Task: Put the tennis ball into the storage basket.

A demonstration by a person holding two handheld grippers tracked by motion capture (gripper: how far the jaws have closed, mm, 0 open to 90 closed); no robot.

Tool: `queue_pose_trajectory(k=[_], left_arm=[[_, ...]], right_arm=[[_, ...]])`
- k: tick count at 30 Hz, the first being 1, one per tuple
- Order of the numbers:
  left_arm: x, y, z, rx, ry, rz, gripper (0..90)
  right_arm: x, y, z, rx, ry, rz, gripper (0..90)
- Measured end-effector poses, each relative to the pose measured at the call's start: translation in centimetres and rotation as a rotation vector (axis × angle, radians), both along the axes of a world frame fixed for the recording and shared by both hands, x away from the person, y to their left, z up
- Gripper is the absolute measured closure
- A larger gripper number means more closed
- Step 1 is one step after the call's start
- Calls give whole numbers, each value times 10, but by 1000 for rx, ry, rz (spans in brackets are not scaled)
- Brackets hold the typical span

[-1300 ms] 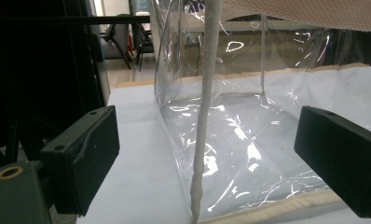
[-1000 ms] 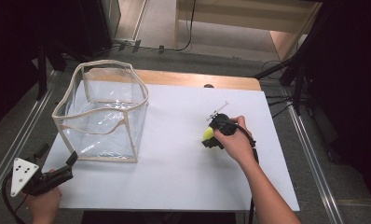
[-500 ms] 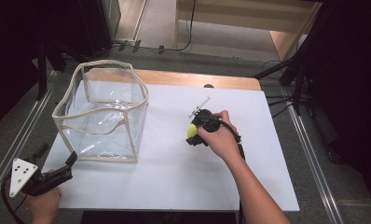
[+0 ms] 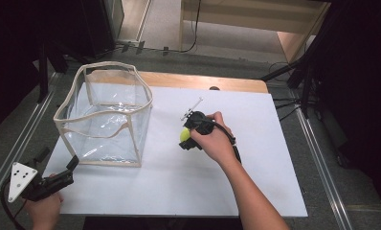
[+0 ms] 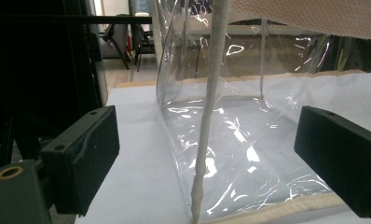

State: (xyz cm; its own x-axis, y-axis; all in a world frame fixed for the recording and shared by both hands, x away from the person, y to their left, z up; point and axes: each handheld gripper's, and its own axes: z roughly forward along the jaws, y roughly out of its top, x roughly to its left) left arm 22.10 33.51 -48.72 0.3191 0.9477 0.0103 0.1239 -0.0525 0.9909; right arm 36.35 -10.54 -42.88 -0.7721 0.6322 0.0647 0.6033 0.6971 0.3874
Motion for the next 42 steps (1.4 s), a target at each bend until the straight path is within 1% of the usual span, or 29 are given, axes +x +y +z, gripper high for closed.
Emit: queue_pose_trajectory(k=[7,8,11,13,14,15,16,21,26,28,30,32,34,39,42], left_arm=[[0,-1,0,11,1,0,69],[0,-1,0,14,2,0,69],[0,-1,0,16,2,1,69],[0,-1,0,15,2,1,69],[0,-1,0,16,2,1,69],[0,-1,0,18,3,1,69],[0,-2,0,19,2,2,69],[0,-2,0,20,2,2,69],[0,-2,0,22,2,1,69],[0,-2,0,22,2,1,69],[0,-2,0,22,2,1,69],[0,-2,0,22,2,1,69],[0,-2,0,22,2,1,69],[0,-2,0,21,4,1,69],[0,-2,0,21,5,1,69]], right_arm=[[1,10,6,7,-7,33,236],[0,11,7,8,-1,29,236],[2,13,11,11,-6,43,236],[3,15,14,17,-6,43,236],[4,16,16,20,-13,56,236],[4,17,17,20,-12,49,236],[5,17,19,23,-17,59,236],[7,21,25,43,-16,67,236],[9,25,29,37,-14,83,236],[9,26,30,42,-16,88,236],[10,27,34,48,-16,97,236],[10,28,37,48,-17,92,236],[11,29,39,55,-18,106,236],[13,31,47,64,-19,117,236],[14,33,52,61,-24,125,236]])
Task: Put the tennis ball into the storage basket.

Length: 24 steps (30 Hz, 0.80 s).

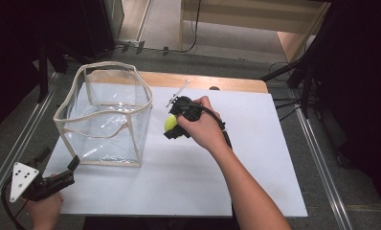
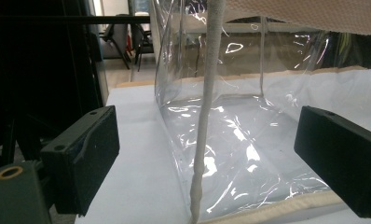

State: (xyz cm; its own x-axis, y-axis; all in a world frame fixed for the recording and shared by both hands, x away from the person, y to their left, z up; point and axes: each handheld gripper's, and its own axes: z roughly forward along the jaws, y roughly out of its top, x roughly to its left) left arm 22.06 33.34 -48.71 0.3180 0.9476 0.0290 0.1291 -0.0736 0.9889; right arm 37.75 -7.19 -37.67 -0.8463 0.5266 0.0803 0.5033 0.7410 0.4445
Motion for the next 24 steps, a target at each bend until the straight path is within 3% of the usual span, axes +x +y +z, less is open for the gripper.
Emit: queue_pose_trajectory(k=[24], left_arm=[[0,0,0,-5,-5,-3,69]], right_arm=[[5,15,33,11,-22,47,236]])
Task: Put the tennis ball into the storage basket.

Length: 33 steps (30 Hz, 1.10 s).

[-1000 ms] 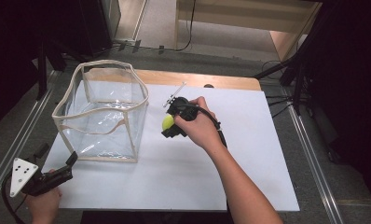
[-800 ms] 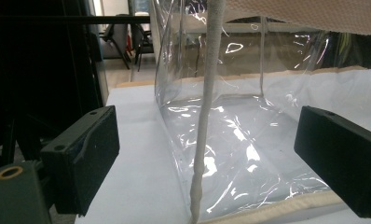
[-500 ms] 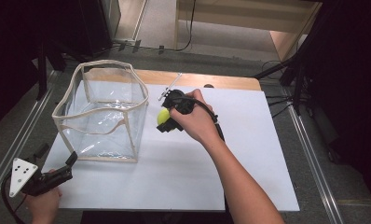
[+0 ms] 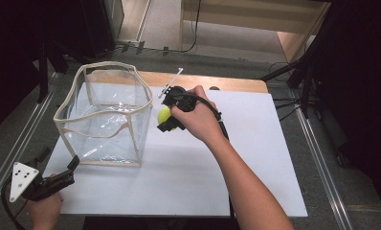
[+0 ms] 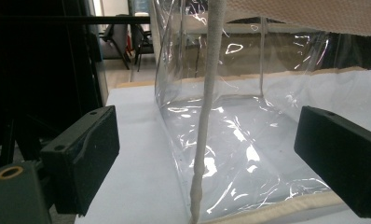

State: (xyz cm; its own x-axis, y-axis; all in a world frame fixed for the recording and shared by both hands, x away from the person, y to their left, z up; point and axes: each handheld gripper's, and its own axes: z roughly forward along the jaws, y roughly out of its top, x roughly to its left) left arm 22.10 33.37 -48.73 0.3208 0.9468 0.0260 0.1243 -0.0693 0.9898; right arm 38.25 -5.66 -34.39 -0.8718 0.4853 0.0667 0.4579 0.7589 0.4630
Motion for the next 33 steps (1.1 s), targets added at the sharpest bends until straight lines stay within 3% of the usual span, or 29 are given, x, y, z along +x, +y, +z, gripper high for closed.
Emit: queue_pose_trajectory(k=[33], left_arm=[[0,0,0,-10,-2,-1,69]], right_arm=[[15,15,40,24,-40,4,236]])
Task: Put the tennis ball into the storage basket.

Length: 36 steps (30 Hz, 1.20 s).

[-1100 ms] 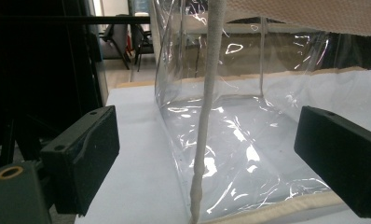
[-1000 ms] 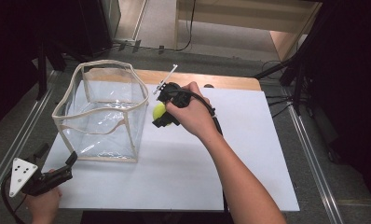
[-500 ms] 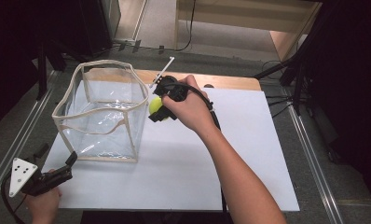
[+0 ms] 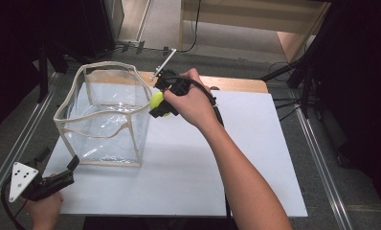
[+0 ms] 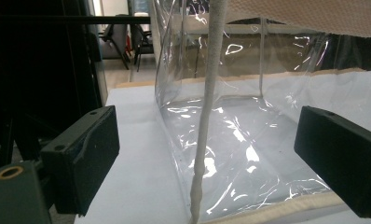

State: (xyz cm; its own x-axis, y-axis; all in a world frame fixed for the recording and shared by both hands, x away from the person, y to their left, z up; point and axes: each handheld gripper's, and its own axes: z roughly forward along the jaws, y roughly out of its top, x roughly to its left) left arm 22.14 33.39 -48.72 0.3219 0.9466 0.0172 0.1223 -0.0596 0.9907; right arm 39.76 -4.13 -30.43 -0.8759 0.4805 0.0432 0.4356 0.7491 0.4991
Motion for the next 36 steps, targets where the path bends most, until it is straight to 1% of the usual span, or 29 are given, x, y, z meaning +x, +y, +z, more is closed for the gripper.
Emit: queue_pose_trajectory(k=[3,6,10,13,14,19,20,29,30,32,34,36], left_arm=[[0,0,0,-1,0,-1,69],[0,0,0,0,0,0,69],[0,0,0,-1,1,0,69],[0,0,0,-1,1,0,69],[0,0,0,-3,1,0,69],[0,0,0,-2,2,-1,69],[0,0,0,-1,2,-1,69],[0,0,0,0,2,-1,69],[0,0,0,-3,1,-2,69],[0,0,0,-3,1,-2,69],[0,1,0,-8,0,-3,69],[0,1,0,-12,0,-2,69]], right_arm=[[2,2,3,-2,-9,13,236],[4,5,7,-2,-3,4,237],[7,7,12,-2,-10,10,236],[9,9,14,12,-9,5,236],[10,9,15,5,-15,6,236],[13,14,19,15,-18,10,236],[13,15,20,10,-18,12,237],[19,26,23,14,-23,19,236],[20,29,24,12,-25,29,236],[20,31,24,12,-20,20,236],[21,35,24,15,-23,31,236],[22,38,24,11,-24,30,236]])
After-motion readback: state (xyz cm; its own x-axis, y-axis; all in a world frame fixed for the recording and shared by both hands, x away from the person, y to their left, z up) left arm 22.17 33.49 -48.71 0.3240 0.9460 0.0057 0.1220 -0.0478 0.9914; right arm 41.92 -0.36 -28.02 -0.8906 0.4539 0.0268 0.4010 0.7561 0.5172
